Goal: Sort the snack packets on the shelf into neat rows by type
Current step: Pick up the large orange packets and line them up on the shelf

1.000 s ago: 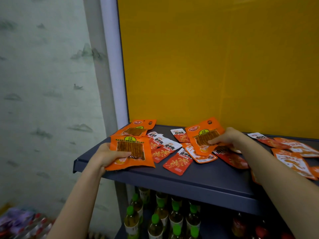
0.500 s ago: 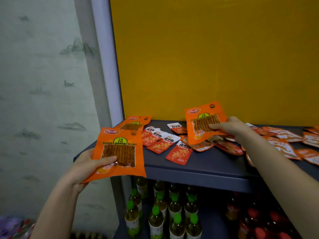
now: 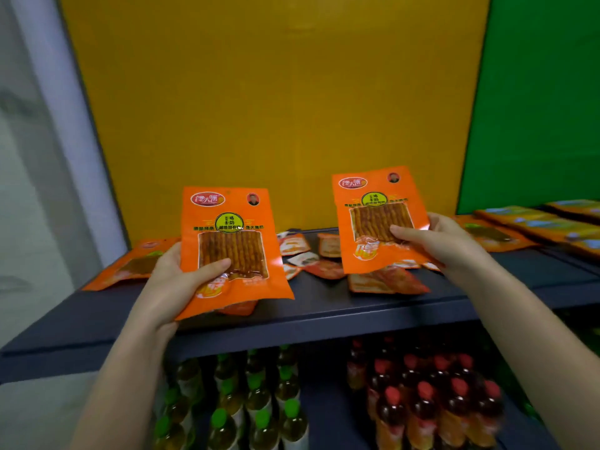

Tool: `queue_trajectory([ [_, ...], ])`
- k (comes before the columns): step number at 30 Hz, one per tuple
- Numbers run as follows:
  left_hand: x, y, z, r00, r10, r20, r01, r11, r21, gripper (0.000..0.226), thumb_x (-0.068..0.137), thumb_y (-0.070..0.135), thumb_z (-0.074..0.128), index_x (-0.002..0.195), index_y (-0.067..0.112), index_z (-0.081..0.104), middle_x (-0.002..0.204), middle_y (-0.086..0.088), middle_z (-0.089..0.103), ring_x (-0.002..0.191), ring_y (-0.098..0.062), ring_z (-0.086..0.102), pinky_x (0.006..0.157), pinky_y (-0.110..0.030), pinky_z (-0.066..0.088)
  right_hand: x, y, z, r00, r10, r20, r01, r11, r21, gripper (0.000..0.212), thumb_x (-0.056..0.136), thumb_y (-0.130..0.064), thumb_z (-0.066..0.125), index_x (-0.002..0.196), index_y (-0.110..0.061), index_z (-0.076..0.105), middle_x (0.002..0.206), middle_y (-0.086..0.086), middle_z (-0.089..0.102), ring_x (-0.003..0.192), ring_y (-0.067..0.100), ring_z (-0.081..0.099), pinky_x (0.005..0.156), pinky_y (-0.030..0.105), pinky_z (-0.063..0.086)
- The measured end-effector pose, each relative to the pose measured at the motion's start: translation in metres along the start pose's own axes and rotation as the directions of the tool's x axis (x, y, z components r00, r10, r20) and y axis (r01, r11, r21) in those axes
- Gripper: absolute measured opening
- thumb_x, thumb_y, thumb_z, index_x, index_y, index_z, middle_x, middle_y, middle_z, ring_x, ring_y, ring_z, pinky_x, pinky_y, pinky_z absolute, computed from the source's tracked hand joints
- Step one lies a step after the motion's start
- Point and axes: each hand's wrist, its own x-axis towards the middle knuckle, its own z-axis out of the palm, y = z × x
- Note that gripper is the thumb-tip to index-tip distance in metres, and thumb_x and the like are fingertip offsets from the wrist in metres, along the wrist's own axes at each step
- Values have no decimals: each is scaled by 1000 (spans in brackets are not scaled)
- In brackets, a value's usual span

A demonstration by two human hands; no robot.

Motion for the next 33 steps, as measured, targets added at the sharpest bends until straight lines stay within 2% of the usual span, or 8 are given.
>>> queue_trajectory([
  [3, 4, 6, 61, 994, 9, 110, -4, 999, -42, 31, 77, 10, 70, 102, 23, 57, 89, 2, 67, 62, -10, 68, 50, -22, 51, -19, 1, -62, 995, -3, -99, 1, 1000, -15, 32, 80, -8, 68, 110, -7, 61, 95, 10, 69, 61, 9, 67, 70, 26, 55],
  [7, -4, 11, 155, 958, -3, 287, 27, 997, -79, 43, 76, 16, 71, 115, 21, 53, 92, 3, 67, 77, -14, 65, 59, -26, 48, -57, 3, -153, 974, 13, -227, -21, 999, -30, 29, 81, -11, 68, 109, -11, 61, 96, 7, 70, 73, 16, 67, 69, 22, 57],
  [12, -35, 17, 272, 897, 1, 443, 54, 992, -110, 48, 77, 16, 72, 121, 17, 54, 95, 1, 68, 80, -15, 65, 61, -26, 48, -108, 12, -270, 907, 82, -413, -112, 993, -47, 36, 79, -17, 71, 112, -13, 58, 100, 9, 70, 86, 26, 68, 85, 40, 54],
  [16, -73, 19, 361, 841, -26, 540, 111, 986, -124, 44, 77, 14, 71, 118, 18, 56, 98, -3, 70, 79, -18, 68, 61, -27, 51, -151, 24, -357, 863, 86, -497, -140, 987, -73, 22, 82, -17, 68, 101, -15, 59, 92, 7, 70, 72, 18, 67, 58, 24, 55],
  [18, -95, 17, 402, 811, -40, 584, 137, 983, -123, 42, 77, 14, 71, 117, 17, 57, 103, -7, 70, 84, -22, 68, 67, -31, 52, -169, 32, -398, 847, 102, -522, -164, 984, -74, 17, 82, -17, 68, 97, -18, 59, 95, 8, 70, 77, 21, 68, 68, 30, 55],
  [21, -129, 12, 461, 777, -51, 627, 169, 977, -131, 42, 78, 14, 70, 118, 17, 57, 104, -8, 70, 87, -23, 68, 69, -32, 52, -189, 44, -453, 826, 138, -547, -204, 977, -61, 21, 81, -17, 68, 100, -16, 61, 96, 10, 72, 78, 24, 68, 79, 36, 55],
  [25, -162, 16, 530, 741, -70, 668, 219, 965, -142, 39, 80, 13, 69, 117, 16, 56, 102, -7, 70, 83, -22, 67, 65, -31, 51, -205, 52, -514, 789, 164, -592, -230, 973, -37, 25, 81, -15, 68, 105, -14, 60, 91, 6, 72, 69, 16, 68, 63, 25, 55],
  [33, -183, 29, 658, 701, -45, 712, 207, 968, -143, 39, 83, 14, 66, 120, 17, 55, 105, -6, 69, 85, -20, 67, 66, -29, 52, -198, 84, -600, 749, 192, -634, -240, 971, 10, 28, 82, -18, 67, 109, -13, 58, 93, 6, 71, 72, 16, 67, 60, 23, 49],
])
